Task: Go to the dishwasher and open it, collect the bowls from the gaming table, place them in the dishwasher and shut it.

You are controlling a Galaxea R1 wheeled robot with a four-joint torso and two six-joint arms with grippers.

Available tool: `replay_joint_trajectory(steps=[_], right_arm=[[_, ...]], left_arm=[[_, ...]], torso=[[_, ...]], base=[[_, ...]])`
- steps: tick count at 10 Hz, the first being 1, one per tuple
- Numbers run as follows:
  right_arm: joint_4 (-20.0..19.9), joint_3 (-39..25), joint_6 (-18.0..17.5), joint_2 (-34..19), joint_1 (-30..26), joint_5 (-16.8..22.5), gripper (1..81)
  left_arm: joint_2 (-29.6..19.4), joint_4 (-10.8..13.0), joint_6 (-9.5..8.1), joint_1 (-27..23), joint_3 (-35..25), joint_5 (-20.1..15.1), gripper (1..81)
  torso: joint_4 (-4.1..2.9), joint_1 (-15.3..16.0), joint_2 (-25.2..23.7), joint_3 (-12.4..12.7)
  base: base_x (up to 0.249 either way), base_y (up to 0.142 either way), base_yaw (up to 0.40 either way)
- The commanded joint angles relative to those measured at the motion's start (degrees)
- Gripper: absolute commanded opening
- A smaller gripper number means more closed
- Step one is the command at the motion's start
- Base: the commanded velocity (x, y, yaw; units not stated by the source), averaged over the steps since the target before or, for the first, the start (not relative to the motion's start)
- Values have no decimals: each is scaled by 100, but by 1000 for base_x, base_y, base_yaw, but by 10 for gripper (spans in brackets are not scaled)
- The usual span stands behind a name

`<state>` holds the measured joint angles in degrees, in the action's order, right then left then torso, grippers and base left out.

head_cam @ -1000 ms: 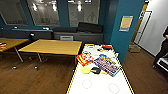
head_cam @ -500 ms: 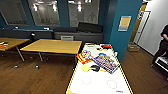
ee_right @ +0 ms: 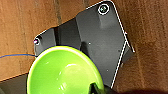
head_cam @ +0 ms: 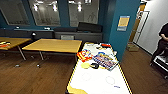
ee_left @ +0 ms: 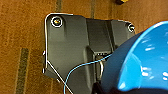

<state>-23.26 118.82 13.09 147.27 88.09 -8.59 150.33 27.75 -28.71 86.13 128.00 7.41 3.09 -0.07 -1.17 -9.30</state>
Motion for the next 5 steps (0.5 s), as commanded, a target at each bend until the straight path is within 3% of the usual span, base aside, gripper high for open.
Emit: replay_joint_trajectory(steps=[1, 5], right_arm=[[76, 201, 9, -125, -217, 367, 10], [76, 263, 9, -82, -234, 358, 10]], left_arm=[[-13, 82, 23, -91, 311, -162, 10], [357, 82, 23, 14, 1148, -20, 10]], torso=[[0, 7, 0, 0], [0, 7, -2, 0]], base=[[-127, 0, 0], [-129, 0, 0]])
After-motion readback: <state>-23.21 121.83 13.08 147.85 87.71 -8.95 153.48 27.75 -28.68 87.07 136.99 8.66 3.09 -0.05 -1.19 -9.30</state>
